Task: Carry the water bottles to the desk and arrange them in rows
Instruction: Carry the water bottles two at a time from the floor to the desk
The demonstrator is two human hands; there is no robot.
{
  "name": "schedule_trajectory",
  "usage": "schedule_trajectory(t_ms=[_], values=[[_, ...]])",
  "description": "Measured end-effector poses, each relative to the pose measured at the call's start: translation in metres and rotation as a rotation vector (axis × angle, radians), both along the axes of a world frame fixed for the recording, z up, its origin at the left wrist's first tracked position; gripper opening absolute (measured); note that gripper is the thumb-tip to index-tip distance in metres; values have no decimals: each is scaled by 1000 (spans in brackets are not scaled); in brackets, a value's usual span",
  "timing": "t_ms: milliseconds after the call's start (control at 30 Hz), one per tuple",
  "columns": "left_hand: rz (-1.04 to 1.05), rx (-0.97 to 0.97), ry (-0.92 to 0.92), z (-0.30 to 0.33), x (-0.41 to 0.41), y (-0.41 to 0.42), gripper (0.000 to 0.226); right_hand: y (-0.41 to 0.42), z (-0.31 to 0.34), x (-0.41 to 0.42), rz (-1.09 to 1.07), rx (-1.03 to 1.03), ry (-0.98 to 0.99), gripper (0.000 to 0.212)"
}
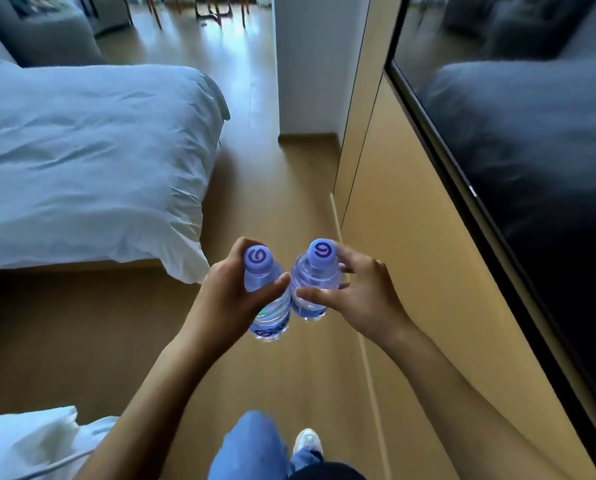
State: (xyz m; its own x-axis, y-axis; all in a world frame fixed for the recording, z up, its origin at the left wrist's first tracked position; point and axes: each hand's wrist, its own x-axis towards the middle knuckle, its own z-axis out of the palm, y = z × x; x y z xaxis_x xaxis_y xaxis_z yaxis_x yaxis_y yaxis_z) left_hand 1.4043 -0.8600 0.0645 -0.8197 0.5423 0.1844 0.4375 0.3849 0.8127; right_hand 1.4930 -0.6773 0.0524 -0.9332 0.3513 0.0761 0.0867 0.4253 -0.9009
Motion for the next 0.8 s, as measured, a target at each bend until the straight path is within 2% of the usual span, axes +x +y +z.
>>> schedule_trajectory(t_ms=[333, 800], values=[[52, 22, -21, -22, -235, 81, 33, 86, -23, -242, 61, -44, -42, 52], [52, 6, -48, -13, -565, 190, 38, 192, -13, -576, 49, 1, -57, 57]])
